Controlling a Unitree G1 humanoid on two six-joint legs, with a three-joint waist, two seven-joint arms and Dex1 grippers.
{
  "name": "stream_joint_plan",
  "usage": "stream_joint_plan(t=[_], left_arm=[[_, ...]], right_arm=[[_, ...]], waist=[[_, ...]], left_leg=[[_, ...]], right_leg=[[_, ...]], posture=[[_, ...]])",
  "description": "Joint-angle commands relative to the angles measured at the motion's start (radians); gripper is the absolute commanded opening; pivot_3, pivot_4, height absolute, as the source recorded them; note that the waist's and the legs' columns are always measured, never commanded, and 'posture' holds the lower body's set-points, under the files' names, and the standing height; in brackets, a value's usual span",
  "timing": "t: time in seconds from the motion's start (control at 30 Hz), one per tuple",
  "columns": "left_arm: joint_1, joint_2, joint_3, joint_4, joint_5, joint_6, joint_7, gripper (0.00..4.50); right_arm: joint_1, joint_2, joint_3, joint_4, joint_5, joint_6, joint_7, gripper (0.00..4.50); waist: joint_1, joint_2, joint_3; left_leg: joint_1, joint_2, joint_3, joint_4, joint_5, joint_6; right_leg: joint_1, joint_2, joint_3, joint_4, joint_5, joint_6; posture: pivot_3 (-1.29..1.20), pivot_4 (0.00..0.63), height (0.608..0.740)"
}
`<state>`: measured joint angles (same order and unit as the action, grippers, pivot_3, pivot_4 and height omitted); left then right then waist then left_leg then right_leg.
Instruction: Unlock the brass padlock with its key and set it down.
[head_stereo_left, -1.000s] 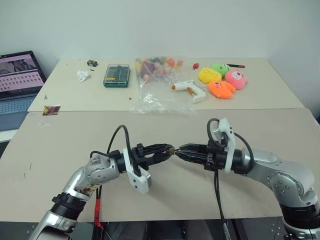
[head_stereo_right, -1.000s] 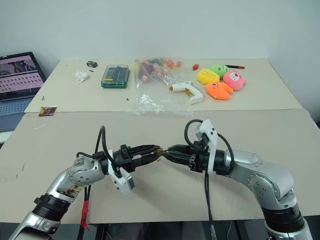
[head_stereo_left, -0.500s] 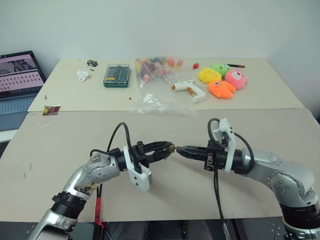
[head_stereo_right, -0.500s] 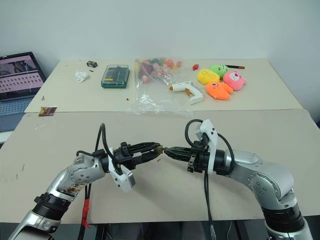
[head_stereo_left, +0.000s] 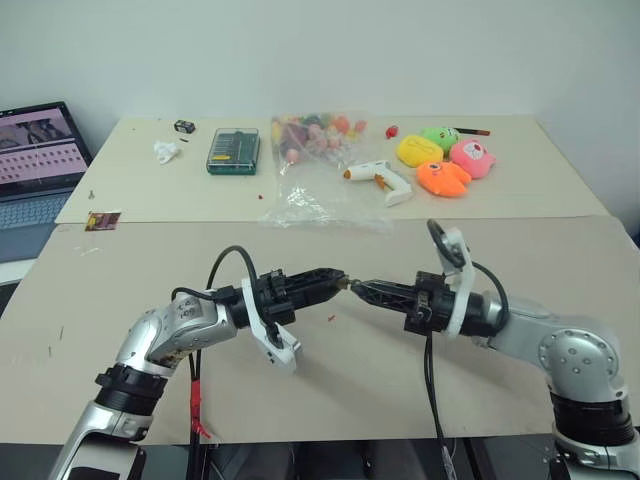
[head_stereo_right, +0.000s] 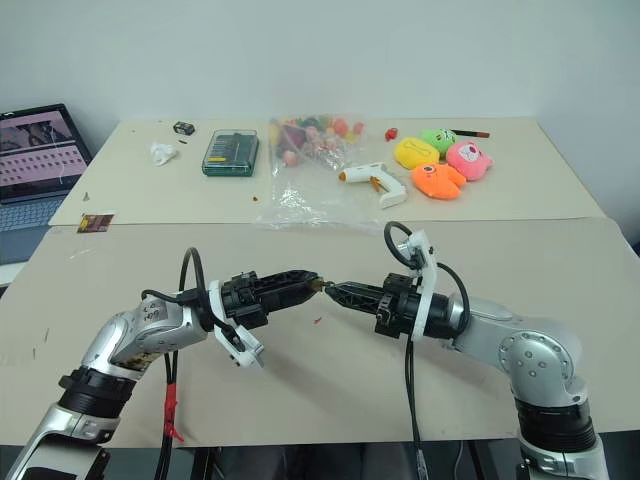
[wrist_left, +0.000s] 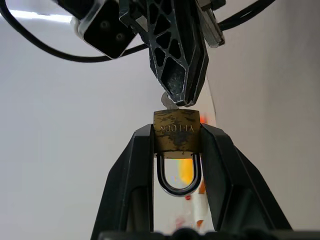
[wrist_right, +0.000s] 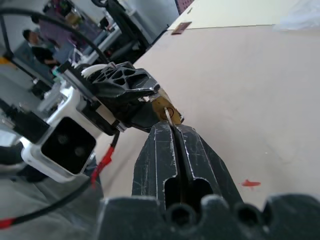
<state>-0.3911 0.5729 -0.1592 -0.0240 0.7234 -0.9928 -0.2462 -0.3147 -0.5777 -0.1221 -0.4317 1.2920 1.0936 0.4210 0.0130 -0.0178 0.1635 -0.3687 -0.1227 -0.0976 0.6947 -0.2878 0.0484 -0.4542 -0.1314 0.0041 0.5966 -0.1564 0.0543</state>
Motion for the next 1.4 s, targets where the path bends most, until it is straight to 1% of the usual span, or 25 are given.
stream_joint_plan(t=[0.03,0.2,0.33,0.47,0.6,0.7,0.83,0.93,1.0,1.03,1.13,1.23,1.27,1.3,1.33,1.37,1.4], left_arm=[[-0.032,-0.025,0.001,-0.047,0.07,-0.056,0.106,0.82],[-0.048,-0.022,-0.003,-0.057,0.122,-0.057,0.164,0.82],[-0.065,-0.018,-0.014,-0.046,0.116,-0.046,0.173,0.82],[-0.079,-0.013,-0.01,-0.045,0.15,-0.068,0.22,0.82],[-0.084,-0.004,-0.02,-0.044,0.175,-0.073,0.251,0.82],[-0.08,0.0,-0.023,-0.05,0.193,-0.077,0.278,0.82],[-0.064,0.008,-0.033,-0.039,0.2,-0.067,0.293,0.82],[-0.061,0.004,-0.033,-0.015,0.145,-0.023,0.265,0.82],[-0.064,0.008,-0.039,-0.002,0.109,-0.005,0.242,0.82],[-0.065,0.013,-0.043,-0.001,0.101,-0.003,0.235,0.82],[-0.054,0.022,-0.061,-0.002,0.054,0.003,0.204,0.82],[-0.042,0.026,-0.078,0.001,-0.002,0.016,0.161,0.82],[-0.038,0.028,-0.087,0.006,-0.04,0.028,0.135,0.82],[-0.03,0.031,-0.104,0.013,-0.107,0.053,0.093,0.82],[-0.022,0.035,-0.117,0.016,-0.165,0.075,0.056,0.82],[-0.011,0.052,-0.156,0.015,-0.286,0.109,-0.021,0.82],[0.002,0.065,-0.18,0.007,-0.373,0.14,-0.079,0.82]], right_arm=[[-0.023,0.003,-0.02,0.037,0.127,0.047,-0.105,0.06],[-0.018,0.0,-0.021,0.071,0.223,0.054,-0.176,0.06],[-0.009,-0.002,-0.022,0.095,0.298,0.043,-0.221,0.06],[-0.005,0.001,-0.025,0.126,0.4,0.021,-0.271,0.06],[-0.008,-0.007,-0.016,0.139,0.449,0.011,-0.3,0.06],[-0.012,-0.003,-0.012,0.159,0.517,-0.009,-0.337,0.06],[-0.009,-0.018,-0.002,0.154,0.536,-0.006,-0.339,0.06],[0.002,-0.058,0.011,0.1,0.452,0.028,-0.268,0.06],[0.022,-0.138,0.048,0.014,0.305,0.053,-0.155,0.06],[0.039,-0.192,0.079,-0.044,0.205,0.041,-0.07,0.06],[0.076,-0.278,0.107,-0.116,0.081,0.011,0.102,0.06],[0.118,-0.367,0.143,-0.162,-0.097,-0.072,0.275,0.06],[0.132,-0.382,0.14,-0.162,-0.152,-0.118,0.323,0.06],[0.135,-0.379,0.128,-0.147,-0.195,-0.163,0.35,0.06],[0.126,-0.364,0.11,-0.121,-0.218,-0.194,0.356,0.06],[0.105,-0.345,0.086,-0.091,-0.237,-0.224,0.355,0.06],[0.087,-0.334,0.064,-0.074,-0.246,-0.244,0.363,0.06]], waist=[[0.0,0.0,0.0],[-0.001,0.0,0.0],[-0.001,0.0,0.0],[-0.001,0.0,0.0],[-0.001,0.0,0.0],[-0.002,0.0,0.0],[-0.001,0.0,0.0],[-0.001,0.0,0.0],[0.0,0.0,0.0],[0.0,0.001,0.0],[0.0,0.001,0.0],[-0.001,0.0,0.0],[-0.001,0.0,0.0],[0.0,0.0,-0.001],[-0.002,0.0,-0.001],[-0.004,0.0,-0.001],[-0.005,0.0,-0.001]], left_leg=[[0.0,0.0,0.0,0.0,0.0,0.0],[0.0,0.0,0.0,0.0,0.0,0.0],[0.0,0.0,0.0,0.0,0.0,0.0],[0.0,0.0,0.0,0.0,0.0,0.0],[0.0,0.0,0.001,0.0,0.0,0.001],[0.0,0.0,0.001,0.0,0.0,0.001],[0.0,0.0,0.001,0.0,0.0,0.001],[0.0,0.0,0.001,0.0,0.0,0.001],[0.0,0.0,0.001,0.0,-0.001,0.001],[-0.001,0.0,0.001,0.0,-0.001,0.001],[-0.001,0.0,0.001,0.001,-0.001,0.002],[-0.001,0.0,0.003,0.002,-0.001,0.002],[-0.001,0.0,0.003,0.002,-0.001,0.002],[-0.001,0.0,0.003,0.002,-0.001,0.002],[-0.001,0.0,0.003,0.002,-0.001,0.002],[0.0,0.0,0.004,0.002,-0.001,0.002],[0.0,0.0,0.004,0.002,-0.001,0.001]], right_leg=[[0.0,0.0,0.0,0.0,0.0,0.0],[0.0,0.0,0.0,0.0,0.0,0.0],[0.0,0.0,0.0,0.0,0.0,0.0],[0.0,0.0,0.0,0.0,0.0,0.0],[0.0,0.0,0.0,0.0,0.0,0.0],[0.0,0.0,0.0,0.0,0.0,0.0],[0.0,0.0,0.001,0.0,0.0,0.0],[-0.001,0.0,0.001,0.001,0.0,0.001],[-0.001,0.0,0.0,0.001,0.0,0.001],[-0.001,0.0,0.001,0.001,0.0,0.001],[-0.001,0.0,0.0,0.001,0.0,0.001],[-0.001,0.0,0.001,0.001,0.001,0.001],[-0.001,0.0,0.001,0.001,0.001,0.002],[-0.001,0.0,0.001,0.001,0.001,0.002],[-0.001,0.0,0.001,0.001,0.001,0.002],[-0.001,0.0,0.001,0.001,0.001,0.002],[-0.001,0.0,0.002,0.001,0.001,0.002]], posture=[[0.0,0.15,0.74],[0.0,0.15,0.74],[0.0,0.15,0.74],[0.0,0.15,0.74],[0.0,0.15,0.74],[0.0,0.15,0.74],[0.0,0.15,0.74],[0.0,0.15,0.74],[0.0,0.15,0.74],[0.0,0.15,0.74],[0.0,0.15,0.74],[0.0,0.15,0.74],[0.0,0.15,0.74],[0.0,0.15,0.74],[0.0,0.15,0.74],[0.0,0.15,0.74],[0.0,0.15,0.74]])
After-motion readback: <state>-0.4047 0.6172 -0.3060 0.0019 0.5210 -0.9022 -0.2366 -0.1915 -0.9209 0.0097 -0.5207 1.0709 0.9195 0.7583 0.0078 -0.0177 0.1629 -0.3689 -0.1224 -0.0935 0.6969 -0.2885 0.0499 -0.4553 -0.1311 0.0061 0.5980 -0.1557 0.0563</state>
